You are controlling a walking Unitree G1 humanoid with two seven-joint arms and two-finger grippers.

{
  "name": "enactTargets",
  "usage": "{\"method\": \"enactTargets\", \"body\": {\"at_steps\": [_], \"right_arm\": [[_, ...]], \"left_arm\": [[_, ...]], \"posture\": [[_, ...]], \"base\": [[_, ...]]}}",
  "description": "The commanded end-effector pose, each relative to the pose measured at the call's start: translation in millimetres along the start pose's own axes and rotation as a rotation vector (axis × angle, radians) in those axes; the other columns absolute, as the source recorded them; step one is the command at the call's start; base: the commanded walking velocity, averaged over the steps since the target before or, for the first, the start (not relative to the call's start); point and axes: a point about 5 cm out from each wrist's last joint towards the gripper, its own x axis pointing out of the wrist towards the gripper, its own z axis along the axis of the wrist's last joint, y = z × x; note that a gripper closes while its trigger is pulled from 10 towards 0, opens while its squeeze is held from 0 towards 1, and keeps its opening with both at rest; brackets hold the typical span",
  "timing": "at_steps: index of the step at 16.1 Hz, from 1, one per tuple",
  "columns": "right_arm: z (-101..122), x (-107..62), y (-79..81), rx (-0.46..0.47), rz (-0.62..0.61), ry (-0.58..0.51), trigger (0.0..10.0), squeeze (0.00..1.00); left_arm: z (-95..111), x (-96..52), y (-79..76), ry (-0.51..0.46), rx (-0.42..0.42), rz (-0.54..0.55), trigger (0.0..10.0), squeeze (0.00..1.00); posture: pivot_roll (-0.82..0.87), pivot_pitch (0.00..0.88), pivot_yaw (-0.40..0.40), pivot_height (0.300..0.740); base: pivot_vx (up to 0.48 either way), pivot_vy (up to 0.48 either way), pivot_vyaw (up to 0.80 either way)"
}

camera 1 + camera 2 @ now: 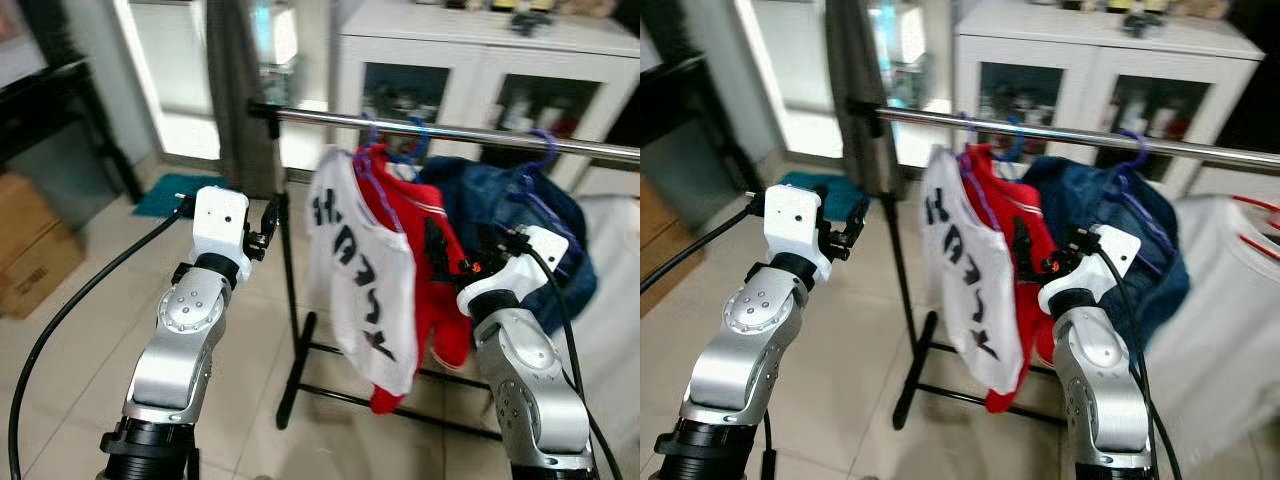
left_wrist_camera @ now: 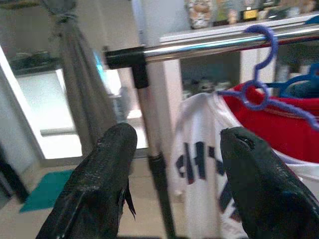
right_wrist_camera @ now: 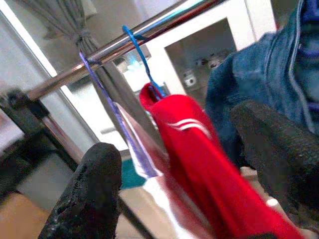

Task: Hang hanger

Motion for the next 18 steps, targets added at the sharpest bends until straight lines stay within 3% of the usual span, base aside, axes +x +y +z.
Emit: {"method": "enactTargets", "body": {"at_steps": [1,4,11,16,18], "right_arm": [[2,2.2,5.4,-0.048,0.039,0.0,10.0,0.0],[3,6.5,1.3,0.021,-0.01,-0.007,10.0,0.0],[10,7.8,-2.2,-0.013,0.0,-0.02,10.0,0.0],[24,14.0,-8.1,-0.049,0.077,-0.016,10.0,0.0],[26,20.0,-8.6,-0.057,0.088,0.007,10.0,0.0]], "left_arm": [[0,1.9,0.5,0.001,-0.005,-0.001,10.0,0.0],[-2,0.5,1.9,0.013,-0.033,0.009,10.0,0.0],[-6,1.4,0.1,0.034,-0.041,-0.017,10.0,0.0],[0,6.0,2.7,0.023,-0.091,-0.094,10.0,0.0],[1,7.6,7.6,0.017,-0.067,-0.11,10.0,0.0]], "posture": [[-0.04,0.0,0.035,0.74],[-0.03,0.0,0.02,0.74],[-0.04,0.0,0.035,0.74],[-0.05,0.0,0.053,0.74],[-0.05,0.0,0.057,0.74]], "base": [[0.266,0.0,0.8],[0.275,0.0,0.53],[0.276,0.0,0.0],[0.0,0.0,0.0],[0.0,0.0,0.0]]}}
